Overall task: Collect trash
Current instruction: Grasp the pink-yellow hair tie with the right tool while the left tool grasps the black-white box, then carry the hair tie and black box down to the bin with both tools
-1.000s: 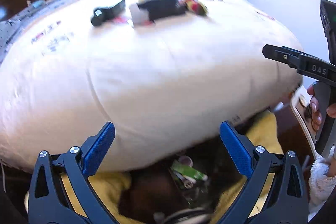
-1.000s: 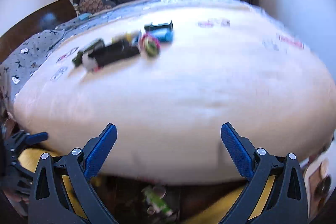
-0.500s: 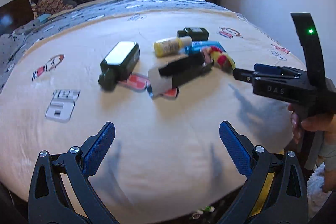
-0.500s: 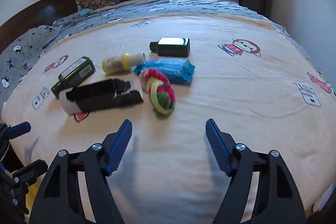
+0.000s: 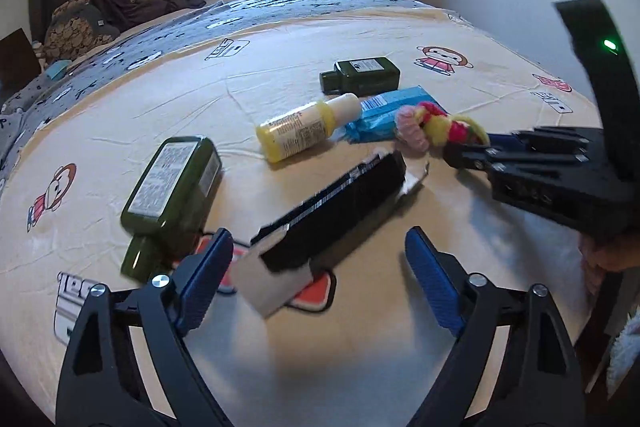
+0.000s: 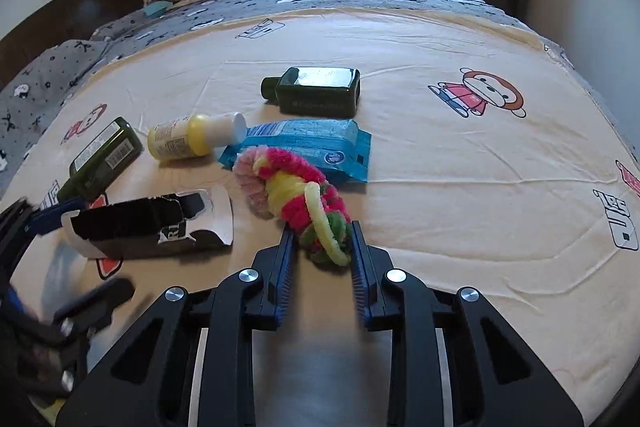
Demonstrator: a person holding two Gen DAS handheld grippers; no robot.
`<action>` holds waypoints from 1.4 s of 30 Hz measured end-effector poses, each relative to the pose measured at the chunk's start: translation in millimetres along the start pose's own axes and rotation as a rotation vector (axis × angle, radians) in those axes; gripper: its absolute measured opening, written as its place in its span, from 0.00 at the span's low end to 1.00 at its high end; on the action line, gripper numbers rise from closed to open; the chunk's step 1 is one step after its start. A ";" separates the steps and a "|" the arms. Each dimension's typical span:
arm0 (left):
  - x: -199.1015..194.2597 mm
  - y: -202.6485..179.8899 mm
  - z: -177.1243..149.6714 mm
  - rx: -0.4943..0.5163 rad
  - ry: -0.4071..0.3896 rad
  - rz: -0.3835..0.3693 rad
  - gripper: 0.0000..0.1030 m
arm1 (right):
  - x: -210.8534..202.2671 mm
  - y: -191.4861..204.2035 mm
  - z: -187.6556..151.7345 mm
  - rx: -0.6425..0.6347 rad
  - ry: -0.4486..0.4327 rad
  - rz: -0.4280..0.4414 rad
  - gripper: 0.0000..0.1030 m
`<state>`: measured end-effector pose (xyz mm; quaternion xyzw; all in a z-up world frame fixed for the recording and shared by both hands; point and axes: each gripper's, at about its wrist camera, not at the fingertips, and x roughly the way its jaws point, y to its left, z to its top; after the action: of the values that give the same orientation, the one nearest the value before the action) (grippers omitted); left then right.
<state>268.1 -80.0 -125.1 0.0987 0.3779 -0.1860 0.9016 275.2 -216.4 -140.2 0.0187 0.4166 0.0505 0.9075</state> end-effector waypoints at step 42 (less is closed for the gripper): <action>-141.7 -64.9 -183.7 -0.084 0.082 -0.222 0.30 | -141.1 24.1 -196.0 -0.039 0.003 0.151 0.26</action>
<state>31.7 -43.7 -153.5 0.0258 0.4305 -0.2644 0.8626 33.4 -209.1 -159.7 0.0325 0.4143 0.1267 0.9007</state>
